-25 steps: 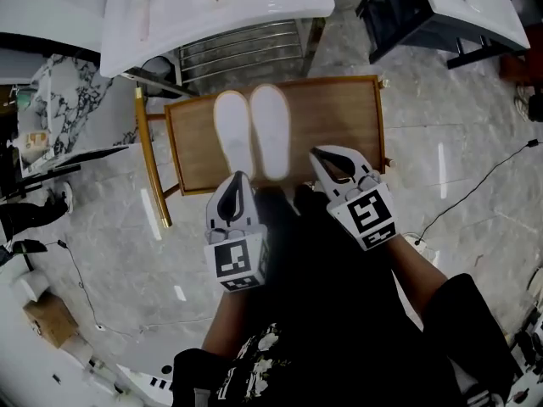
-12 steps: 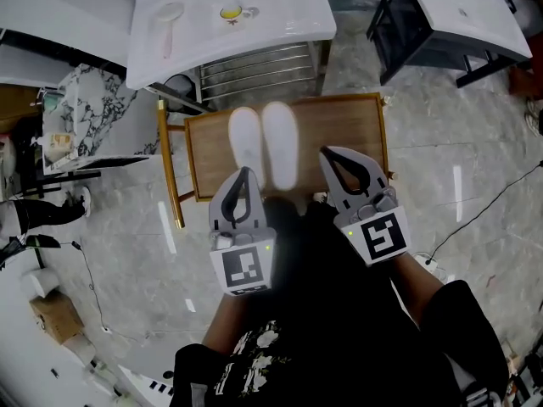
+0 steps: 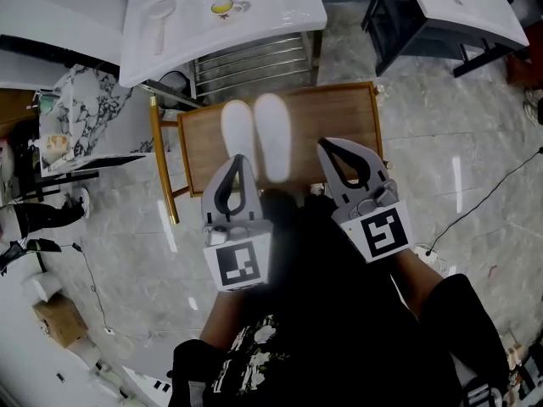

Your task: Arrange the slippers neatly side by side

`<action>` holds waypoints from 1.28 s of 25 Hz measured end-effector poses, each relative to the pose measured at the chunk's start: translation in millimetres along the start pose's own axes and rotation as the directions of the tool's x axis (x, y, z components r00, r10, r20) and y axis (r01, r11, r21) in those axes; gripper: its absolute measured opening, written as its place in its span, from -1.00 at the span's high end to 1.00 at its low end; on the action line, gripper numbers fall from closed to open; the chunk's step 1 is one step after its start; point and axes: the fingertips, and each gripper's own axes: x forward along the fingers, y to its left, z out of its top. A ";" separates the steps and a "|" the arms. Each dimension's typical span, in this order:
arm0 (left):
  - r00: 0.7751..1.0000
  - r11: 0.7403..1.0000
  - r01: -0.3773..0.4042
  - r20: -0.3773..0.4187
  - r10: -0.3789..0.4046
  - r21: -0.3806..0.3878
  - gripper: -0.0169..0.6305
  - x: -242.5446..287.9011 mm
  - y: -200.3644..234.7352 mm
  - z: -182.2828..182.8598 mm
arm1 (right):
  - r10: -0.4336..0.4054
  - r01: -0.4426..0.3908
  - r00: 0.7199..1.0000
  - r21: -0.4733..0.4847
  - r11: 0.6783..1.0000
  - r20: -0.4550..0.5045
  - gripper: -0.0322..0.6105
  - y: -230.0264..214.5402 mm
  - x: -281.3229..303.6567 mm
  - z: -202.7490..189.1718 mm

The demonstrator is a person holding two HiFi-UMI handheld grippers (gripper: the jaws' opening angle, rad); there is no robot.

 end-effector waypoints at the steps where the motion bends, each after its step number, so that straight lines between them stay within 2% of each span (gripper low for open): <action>1: 1.000 1.000 0.004 0.000 -0.004 0.008 0.94 0.2 -0.6 0.3 | -0.003 0.003 1.000 0.006 1.000 0.003 0.90 1.0 -1.2 1.2; 8: 1.000 0.999 0.008 -0.001 -0.008 0.044 0.94 0.3 -3.6 2.8 | -0.016 0.016 1.000 0.010 1.000 -0.002 0.91 -1.5 -7.5 0.9; 21: 0.999 0.999 -0.049 -0.021 0.049 0.024 0.94 -7.5 18.0 -6.2 | 0.067 -0.067 0.998 -0.042 0.997 -0.007 0.91 22.0 14.0 6.3; 32: 0.999 0.999 -0.035 -0.014 0.036 0.028 0.94 -5.1 11.1 -3.7 | 0.065 -0.065 0.998 -0.038 0.997 -0.005 0.91 20.4 11.0 6.7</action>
